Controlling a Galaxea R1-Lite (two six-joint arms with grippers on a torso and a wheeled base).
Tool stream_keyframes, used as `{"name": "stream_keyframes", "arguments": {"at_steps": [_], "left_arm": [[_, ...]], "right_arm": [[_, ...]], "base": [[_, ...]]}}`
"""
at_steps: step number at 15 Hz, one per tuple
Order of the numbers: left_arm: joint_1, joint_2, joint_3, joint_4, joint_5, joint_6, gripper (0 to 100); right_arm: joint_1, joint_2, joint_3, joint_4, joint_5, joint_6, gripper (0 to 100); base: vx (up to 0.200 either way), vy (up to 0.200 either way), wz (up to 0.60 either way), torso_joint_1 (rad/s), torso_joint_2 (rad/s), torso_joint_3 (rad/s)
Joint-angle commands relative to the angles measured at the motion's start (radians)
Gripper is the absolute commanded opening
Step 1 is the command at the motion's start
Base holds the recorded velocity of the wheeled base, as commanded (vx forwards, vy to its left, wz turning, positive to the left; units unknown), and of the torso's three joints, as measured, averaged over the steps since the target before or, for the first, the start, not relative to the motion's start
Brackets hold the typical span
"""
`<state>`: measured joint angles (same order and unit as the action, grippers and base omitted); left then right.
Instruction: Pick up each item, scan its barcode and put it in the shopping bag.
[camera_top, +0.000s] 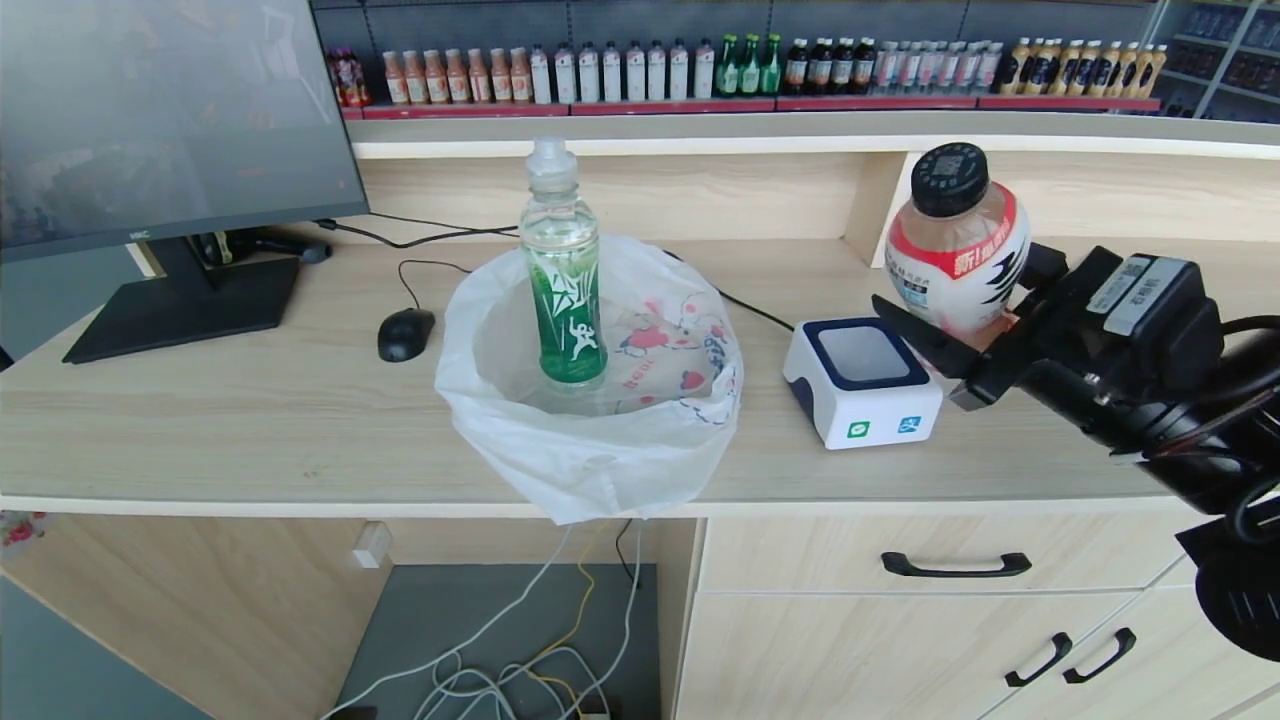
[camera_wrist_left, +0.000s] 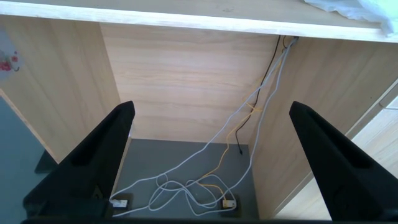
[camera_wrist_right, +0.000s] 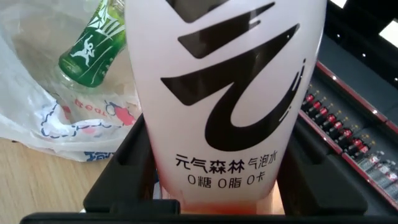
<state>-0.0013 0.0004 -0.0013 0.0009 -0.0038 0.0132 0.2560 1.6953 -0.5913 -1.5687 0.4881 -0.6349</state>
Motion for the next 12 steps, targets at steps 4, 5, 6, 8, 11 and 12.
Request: {"name": "stream_keyframes", "arguments": {"at_steps": [4, 5, 6, 8, 11, 12], "left_arm": [[0.0, 0.0, 0.0, -0.001, -0.001, -0.002, 100], [0.0, 0.0, 0.0, 0.001, -0.001, -0.002, 100], [0.0, 0.0, 0.0, -0.001, -0.001, -0.001, 100], [0.0, 0.0, 0.0, -0.001, 0.001, -0.002, 100], [0.0, 0.0, 0.0, -0.001, 0.001, -0.004, 100], [0.0, 0.0, 0.0, -0.001, 0.001, -0.004, 100]], "right_arm": [[0.06, -0.171, 0.108, -0.002, -0.292, 0.259, 0], [0.068, -0.175, 0.165, -0.002, -0.378, 0.339, 0], [0.068, -0.181, 0.206, -0.002, -0.428, 0.396, 0], [0.068, -0.186, 0.248, -0.002, -0.522, 0.494, 0], [0.068, -0.16, 0.234, -0.002, -0.602, 0.54, 0], [0.068, -0.155, 0.229, -0.002, -0.602, 0.541, 0]], "base": [[0.0, 0.0, 0.0, 0.0, 0.0, 0.0], [0.0, 0.0, 0.0, 0.0, 0.0, 0.0], [0.0, 0.0, 0.0, 0.0, 0.0, 0.0], [0.0, 0.0, 0.0, 0.0, 0.0, 0.0], [0.0, 0.0, 0.0, 0.0, 0.0, 0.0], [0.0, 0.0, 0.0, 0.0, 0.0, 0.0]]}}
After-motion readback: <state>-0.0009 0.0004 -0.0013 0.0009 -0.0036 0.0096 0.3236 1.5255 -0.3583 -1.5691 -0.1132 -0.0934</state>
